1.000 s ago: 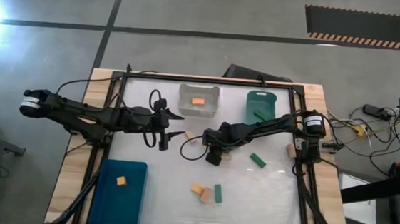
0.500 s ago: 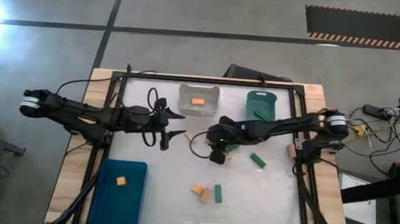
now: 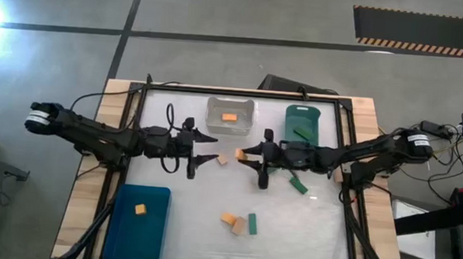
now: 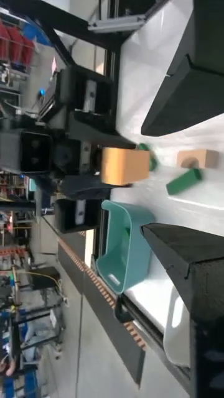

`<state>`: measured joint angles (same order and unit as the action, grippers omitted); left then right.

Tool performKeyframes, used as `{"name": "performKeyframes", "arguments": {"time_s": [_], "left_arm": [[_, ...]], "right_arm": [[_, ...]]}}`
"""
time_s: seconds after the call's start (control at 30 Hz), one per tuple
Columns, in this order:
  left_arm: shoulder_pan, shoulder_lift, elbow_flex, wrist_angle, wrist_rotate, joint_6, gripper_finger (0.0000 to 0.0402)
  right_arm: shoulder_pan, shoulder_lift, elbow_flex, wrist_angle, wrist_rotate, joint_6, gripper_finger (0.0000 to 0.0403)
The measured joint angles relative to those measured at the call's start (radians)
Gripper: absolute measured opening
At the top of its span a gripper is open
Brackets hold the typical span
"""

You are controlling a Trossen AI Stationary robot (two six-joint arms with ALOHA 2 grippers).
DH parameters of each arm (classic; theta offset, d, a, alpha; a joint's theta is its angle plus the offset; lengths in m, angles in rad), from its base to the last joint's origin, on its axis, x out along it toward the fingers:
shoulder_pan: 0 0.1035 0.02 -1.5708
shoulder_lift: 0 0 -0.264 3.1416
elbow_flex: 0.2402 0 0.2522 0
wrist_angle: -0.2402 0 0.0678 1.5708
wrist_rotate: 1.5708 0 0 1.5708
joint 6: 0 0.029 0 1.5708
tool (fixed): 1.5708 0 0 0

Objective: Sort & place blocks by color
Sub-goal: Put the yellow block into the blue bin

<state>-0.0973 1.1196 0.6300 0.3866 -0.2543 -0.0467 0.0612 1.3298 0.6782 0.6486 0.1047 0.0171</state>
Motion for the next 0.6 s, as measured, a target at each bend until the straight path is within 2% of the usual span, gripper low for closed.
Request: {"name": "performKeyframes", "arguments": {"time_s": [0.13, 0.2, 0.6], "left_arm": [[-0.021, 0.058, 0.0, 0.123, 0.002, -0.001, 0.0226], [-0.025, 0.104, 0.0, 0.215, 0.017, 0.0, 0.0226], [-0.027, 0.41, 0.058, 0.636, 0.039, 0.0, 0.0226]], "right_arm": [[0.0, 0.008, -0.058, 0.236, -0.048, -0.003, 0.0118], [0.0, 0.011, -0.071, 0.301, -0.062, -0.002, 0.0118], [0.0, 0.009, -0.068, 0.336, -0.087, -0.01, 0.0118]]}}
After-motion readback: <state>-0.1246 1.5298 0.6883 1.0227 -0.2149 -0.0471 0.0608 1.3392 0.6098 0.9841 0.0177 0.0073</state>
